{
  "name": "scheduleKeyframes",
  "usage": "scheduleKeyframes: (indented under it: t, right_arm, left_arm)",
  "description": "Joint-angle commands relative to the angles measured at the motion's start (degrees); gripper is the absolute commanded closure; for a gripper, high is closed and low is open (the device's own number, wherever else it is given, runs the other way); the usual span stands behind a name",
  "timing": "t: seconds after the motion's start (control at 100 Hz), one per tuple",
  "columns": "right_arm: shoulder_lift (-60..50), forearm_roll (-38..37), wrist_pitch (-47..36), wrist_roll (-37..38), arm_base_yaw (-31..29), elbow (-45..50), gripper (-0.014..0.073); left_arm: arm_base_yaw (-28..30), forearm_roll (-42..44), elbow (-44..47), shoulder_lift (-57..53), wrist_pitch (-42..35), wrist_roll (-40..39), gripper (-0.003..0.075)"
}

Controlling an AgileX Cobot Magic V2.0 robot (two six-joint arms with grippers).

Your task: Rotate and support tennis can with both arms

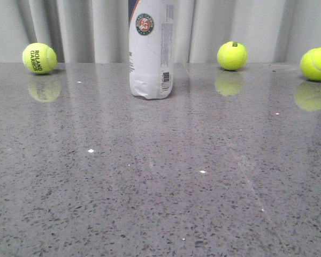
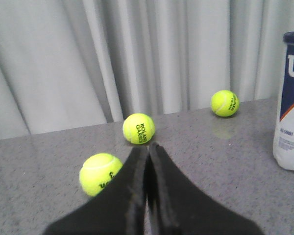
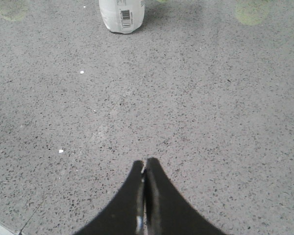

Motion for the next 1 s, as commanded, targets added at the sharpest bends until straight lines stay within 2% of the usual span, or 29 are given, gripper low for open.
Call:
scheduleKeyframes:
  t: [0.0, 0.35, 0.57, 0.63, 0.99]
  right_arm:
    - [0.4, -1.04, -4.08, -0.16, 0.04, -1.53, 0.0662]
    - [0.4, -1.04, -4.08, -0.16, 0.04, -1.53, 0.0662]
    - [0.4, -1.04, -4.08, -0.16, 0.04, -1.53, 0.0662]
    - [0.4, -1.04, -4.08, -0.16, 0.04, -1.53, 0.0662]
    - [0.45, -1.04, -4.07, -0.16, 0.04, -1.53, 0.0662]
  left_arm:
    - [1.33, -0.69, 1.87, -2.81, -4.89, -0.8, 0.074]
    - [7.2, -1.74, 16.17, -14.86, -9.74, -0.89, 0.074]
    - [8.12, -3.8, 23.26, -23.55, -10.48, -0.89, 0.074]
    - [8.12, -4.36, 23.3, -26.07, -6.4, -0.89, 0.074]
    - [8.16, -4.25, 23.3, -25.78, -5.71, -0.89, 0.074]
